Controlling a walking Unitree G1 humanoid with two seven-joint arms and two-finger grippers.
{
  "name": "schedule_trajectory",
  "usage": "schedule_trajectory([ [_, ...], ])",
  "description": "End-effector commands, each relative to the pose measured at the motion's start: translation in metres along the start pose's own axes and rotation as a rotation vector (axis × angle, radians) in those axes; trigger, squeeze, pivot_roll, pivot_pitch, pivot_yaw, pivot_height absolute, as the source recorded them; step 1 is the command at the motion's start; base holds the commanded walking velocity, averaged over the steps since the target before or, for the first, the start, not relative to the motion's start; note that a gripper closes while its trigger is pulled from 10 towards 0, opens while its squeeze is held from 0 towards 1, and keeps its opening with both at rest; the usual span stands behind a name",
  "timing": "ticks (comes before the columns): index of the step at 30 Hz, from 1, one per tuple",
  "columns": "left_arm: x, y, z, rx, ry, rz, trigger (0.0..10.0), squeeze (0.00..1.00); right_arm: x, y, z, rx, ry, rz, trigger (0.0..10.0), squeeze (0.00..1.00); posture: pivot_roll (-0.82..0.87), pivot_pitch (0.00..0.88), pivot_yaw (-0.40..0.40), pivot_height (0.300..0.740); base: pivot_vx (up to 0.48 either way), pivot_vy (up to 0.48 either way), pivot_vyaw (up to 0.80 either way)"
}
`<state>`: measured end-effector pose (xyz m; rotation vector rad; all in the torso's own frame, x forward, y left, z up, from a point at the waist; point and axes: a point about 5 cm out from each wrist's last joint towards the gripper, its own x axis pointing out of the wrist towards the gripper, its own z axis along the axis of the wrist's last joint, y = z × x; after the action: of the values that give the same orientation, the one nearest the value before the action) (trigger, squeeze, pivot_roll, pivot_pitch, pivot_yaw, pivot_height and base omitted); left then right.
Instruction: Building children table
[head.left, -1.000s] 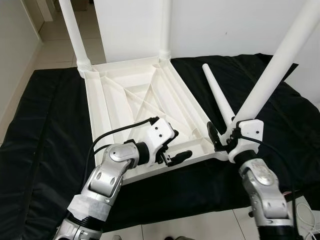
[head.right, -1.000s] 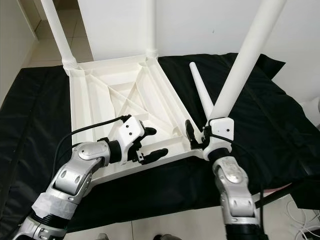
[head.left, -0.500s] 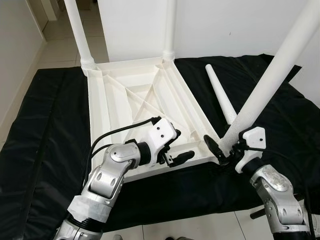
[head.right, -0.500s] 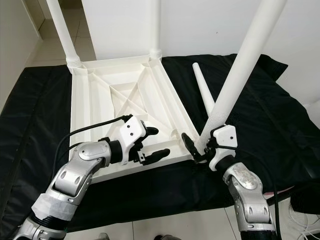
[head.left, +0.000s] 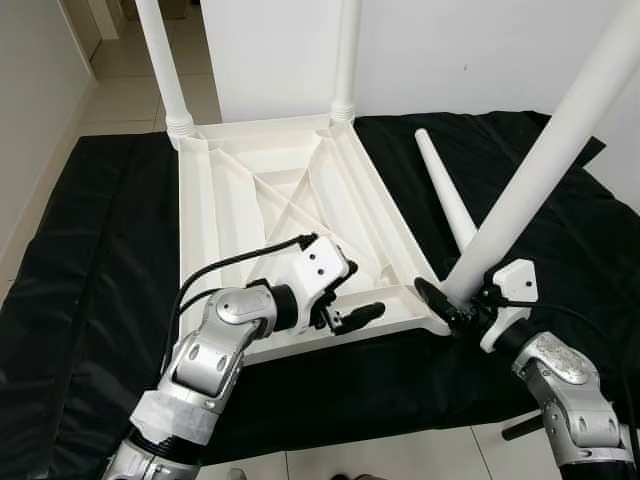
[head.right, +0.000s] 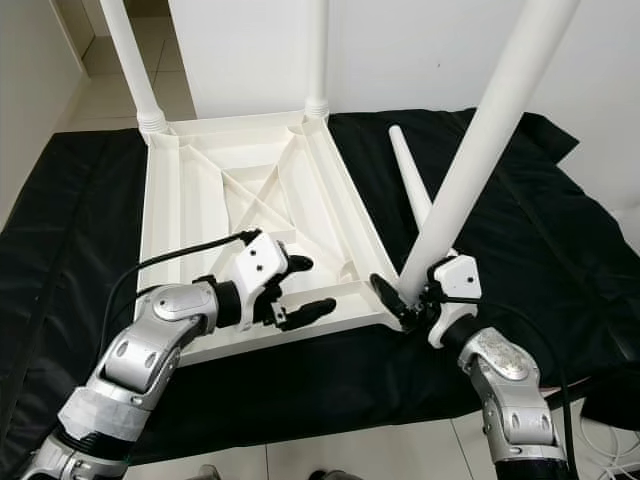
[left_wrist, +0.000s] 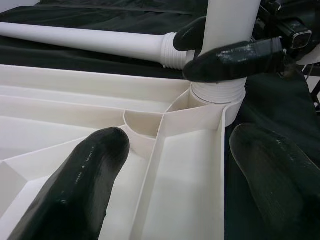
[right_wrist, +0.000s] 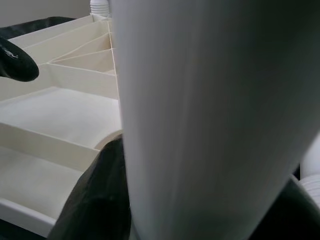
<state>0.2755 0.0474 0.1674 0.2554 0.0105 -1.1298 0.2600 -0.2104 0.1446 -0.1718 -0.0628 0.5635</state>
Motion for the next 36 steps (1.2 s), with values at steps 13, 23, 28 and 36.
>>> schedule_trajectory([
  [13, 0.002, 0.002, 0.002, -0.005, -0.006, 0.052, 10.0, 0.0, 0.018, 0.023, -0.012, 0.077, 0.037, -0.222, 10.0, 0.0, -0.04, 0.064, -0.022, 0.74, 0.0, 0.0, 0.0],
  [23, 0.002, 0.003, 0.0, 0.002, -0.005, 0.066, 10.0, 0.0, 0.022, 0.04, -0.008, 0.103, 0.002, -0.412, 10.0, 0.0, -0.05, 0.062, -0.024, 0.74, 0.0, 0.0, 0.0],
  [28, 0.003, 0.003, 0.0, 0.011, -0.006, 0.064, 10.0, 0.0, 0.019, 0.045, -0.01, 0.123, 0.015, -0.505, 10.0, 0.0, -0.05, 0.059, -0.023, 0.74, 0.0, 0.0, 0.0],
  [36, 0.003, 0.005, 0.001, 0.018, -0.005, 0.065, 10.0, 0.0, 0.013, 0.053, -0.01, 0.13, 0.031, -0.601, 10.0, 0.0, -0.05, 0.054, -0.021, 0.74, 0.0, 0.0, 0.0],
])
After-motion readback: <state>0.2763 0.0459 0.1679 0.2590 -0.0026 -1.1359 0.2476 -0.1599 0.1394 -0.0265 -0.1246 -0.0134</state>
